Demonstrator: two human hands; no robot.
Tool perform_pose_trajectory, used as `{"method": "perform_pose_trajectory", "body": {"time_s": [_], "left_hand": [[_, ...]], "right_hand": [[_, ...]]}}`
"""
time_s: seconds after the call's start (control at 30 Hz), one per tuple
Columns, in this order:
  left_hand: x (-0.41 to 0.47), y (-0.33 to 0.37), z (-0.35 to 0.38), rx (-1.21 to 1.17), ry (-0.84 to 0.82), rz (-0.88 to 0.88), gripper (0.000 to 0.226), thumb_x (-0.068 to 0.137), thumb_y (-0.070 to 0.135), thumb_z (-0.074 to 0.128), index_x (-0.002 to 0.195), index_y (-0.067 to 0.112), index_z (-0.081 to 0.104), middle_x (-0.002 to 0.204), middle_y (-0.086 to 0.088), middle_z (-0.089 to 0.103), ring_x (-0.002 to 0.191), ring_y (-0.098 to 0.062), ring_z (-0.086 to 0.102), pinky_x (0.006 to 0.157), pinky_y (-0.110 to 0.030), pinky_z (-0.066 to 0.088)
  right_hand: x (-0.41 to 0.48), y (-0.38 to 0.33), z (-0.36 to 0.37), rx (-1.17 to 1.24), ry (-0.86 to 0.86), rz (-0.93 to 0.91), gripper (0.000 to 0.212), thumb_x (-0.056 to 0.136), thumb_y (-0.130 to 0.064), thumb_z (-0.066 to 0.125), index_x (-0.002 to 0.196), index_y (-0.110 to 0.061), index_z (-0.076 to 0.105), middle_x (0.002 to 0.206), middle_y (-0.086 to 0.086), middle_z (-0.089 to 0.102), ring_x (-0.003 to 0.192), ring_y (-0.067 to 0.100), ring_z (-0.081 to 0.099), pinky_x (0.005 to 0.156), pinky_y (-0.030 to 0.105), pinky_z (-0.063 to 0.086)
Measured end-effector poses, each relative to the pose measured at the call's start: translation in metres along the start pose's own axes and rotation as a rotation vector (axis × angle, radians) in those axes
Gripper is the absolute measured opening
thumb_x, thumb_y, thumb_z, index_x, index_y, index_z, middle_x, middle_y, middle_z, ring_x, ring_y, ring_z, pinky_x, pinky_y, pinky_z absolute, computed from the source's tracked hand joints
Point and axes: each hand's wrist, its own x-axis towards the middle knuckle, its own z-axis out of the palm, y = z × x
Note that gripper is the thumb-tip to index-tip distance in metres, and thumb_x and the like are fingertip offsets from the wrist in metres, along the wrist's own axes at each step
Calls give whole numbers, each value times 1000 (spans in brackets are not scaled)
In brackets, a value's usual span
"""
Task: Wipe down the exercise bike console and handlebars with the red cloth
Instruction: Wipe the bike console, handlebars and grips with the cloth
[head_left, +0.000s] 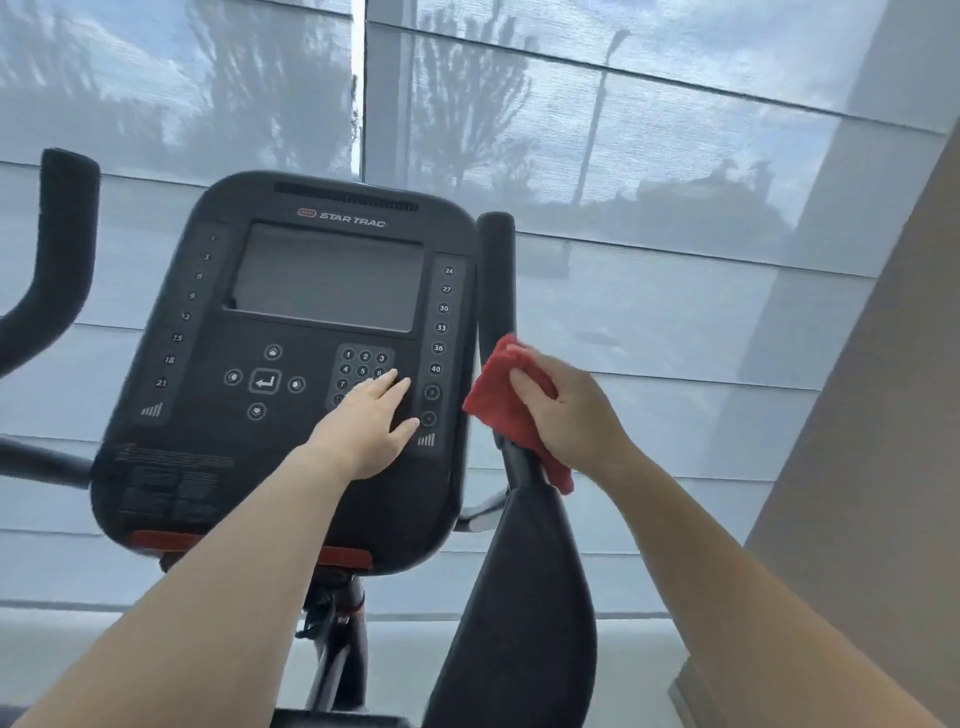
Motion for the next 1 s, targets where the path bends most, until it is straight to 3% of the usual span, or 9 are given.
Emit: {"method": "perform_pose_trajectory", "body": {"time_s": [0.07,0.13,0.2,0.43,0.53,0.67,0.77,0.9,1.0], "left_hand": [[-2,-5,1,10,-21,-5,61,97,41,37,150,22,13,159,8,2,145,-15,1,118,-37,11],[-1,-6,2,6,-32,-1,61,97,41,37,150,23,12,159,8,0,145,-16,0,118,-38,11],[1,-6,2,6,-33,7,61,97,42,36,150,24,11,159,8,-1,145,-16,-1,118,-38,11],[2,-13,1,16,-24,17,61,97,42,36,150,24,11,159,9,-2,145,-14,-1,118,-38,13],[4,-11,1,-2,-38,12,61,97,43,35,150,26,10,159,8,-2,145,-14,-2,118,-39,13],[7,-8,-1,-18,-63,-1,61,97,44,34,150,27,9,159,8,-4,146,-16,-3,118,-39,11],[7,-9,-2,-29,-79,-7,61,97,44,33,150,27,8,158,9,-4,145,-15,-4,118,-37,8],[7,-9,-2,-41,-88,-5,61,97,45,33,150,28,8,158,9,-5,145,-14,-5,118,-39,10],[7,-9,-1,-37,-83,0,61,97,45,33,150,27,9,159,8,-4,145,-15,-4,118,-38,9]], "right_hand": [[-11,2,9,-106,-110,-48,25,94,-21,52,115,-26,64,129,-26,48,106,0,54,94,6,35],[-19,5,8,-146,-143,-49,23,93,-22,53,110,-30,66,141,-20,42,122,0,47,103,16,32],[-24,7,2,-220,-183,-80,21,93,-24,54,106,-33,67,144,-17,40,133,-2,33,105,13,22],[-8,-4,6,-367,-261,-82,29,95,-26,50,123,-24,60,152,-13,29,142,3,16,110,17,11],[-15,-1,7,-253,-365,-44,35,99,-28,36,128,-29,56,150,-20,27,140,-4,7,111,19,4],[-18,-3,6,-104,-205,3,42,95,-16,47,134,-30,47,146,-21,30,138,-3,22,112,19,14],[-21,-4,12,-123,-21,103,58,84,-29,65,137,-32,41,151,-14,26,136,3,29,112,24,22],[-29,-3,17,-185,-33,165,73,77,-42,70,141,-28,36,148,-14,36,129,6,41,106,22,30],[-34,-6,14,-292,31,123,62,77,-39,69,134,-28,48,136,-11,52,122,8,49,94,16,33]]}}
